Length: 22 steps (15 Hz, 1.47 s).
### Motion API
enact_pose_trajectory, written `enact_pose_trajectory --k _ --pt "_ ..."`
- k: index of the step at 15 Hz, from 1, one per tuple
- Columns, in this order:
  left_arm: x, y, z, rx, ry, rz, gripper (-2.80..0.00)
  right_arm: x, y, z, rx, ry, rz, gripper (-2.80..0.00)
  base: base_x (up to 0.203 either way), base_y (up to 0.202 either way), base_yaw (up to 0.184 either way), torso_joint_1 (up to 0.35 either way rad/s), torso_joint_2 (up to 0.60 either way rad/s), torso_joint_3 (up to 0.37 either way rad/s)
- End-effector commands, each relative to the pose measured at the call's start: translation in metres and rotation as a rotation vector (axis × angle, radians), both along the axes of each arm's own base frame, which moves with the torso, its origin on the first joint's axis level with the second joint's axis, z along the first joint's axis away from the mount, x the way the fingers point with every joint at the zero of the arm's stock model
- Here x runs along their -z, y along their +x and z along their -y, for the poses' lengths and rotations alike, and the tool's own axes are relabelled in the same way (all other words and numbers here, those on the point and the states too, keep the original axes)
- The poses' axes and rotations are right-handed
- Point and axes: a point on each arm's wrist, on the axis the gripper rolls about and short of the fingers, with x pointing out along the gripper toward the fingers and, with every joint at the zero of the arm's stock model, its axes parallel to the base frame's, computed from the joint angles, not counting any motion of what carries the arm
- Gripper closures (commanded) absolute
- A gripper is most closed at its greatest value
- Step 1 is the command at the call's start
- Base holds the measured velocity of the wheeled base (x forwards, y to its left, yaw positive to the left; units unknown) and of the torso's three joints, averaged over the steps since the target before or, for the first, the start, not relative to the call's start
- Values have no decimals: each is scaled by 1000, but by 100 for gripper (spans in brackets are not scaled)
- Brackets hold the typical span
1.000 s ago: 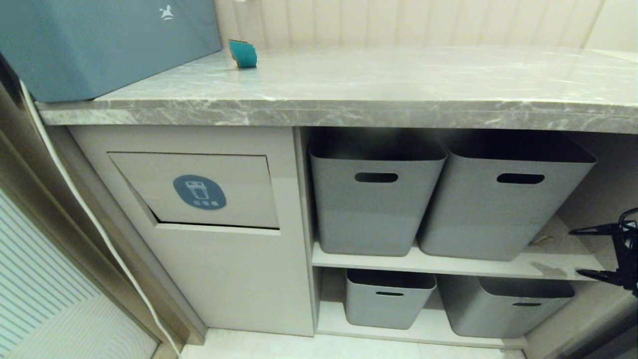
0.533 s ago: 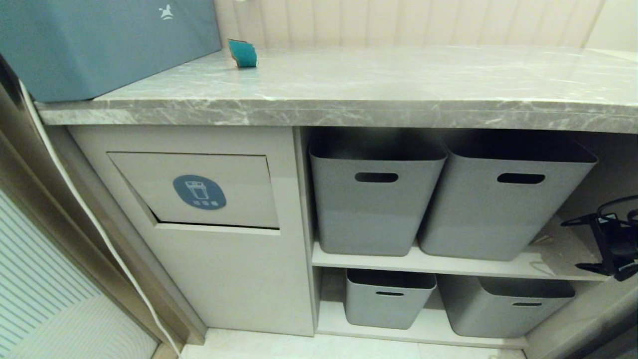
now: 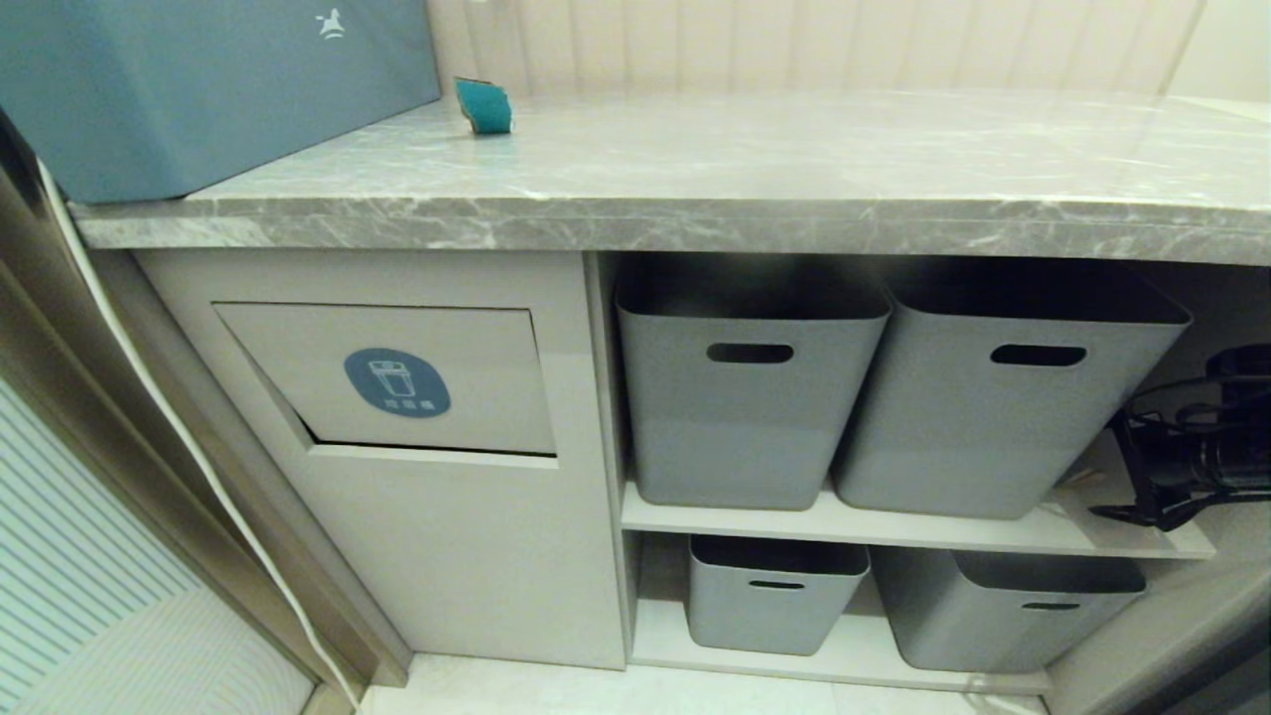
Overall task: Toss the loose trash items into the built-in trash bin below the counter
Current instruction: Pick up the garbage
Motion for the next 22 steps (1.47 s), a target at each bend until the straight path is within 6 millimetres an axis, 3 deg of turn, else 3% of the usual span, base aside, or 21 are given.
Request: enact_pose_trajectory --k 1,9,18,19,22 --pt "0 0 0 0 0 -3 0 12 9 1 -5 12 -14 -280 0 0 0 0 0 0" --pt "1 0 0 0 0 -5 0 14 39 16 23 -18 35 -280 0 0 0 0 0 0" --pt "1 0 0 0 0 -5 0 17 39 19 36 -23 28 -280 0 0 0 0 0 0" --pt "0 0 0 0 0 -3 0 18 39 20 40 -27 26 0 0 0 0 0 0 0" --pt "1 0 0 0 0 -5 0 27 41 22 56 -33 3 0 0 0 0 0 0 0"
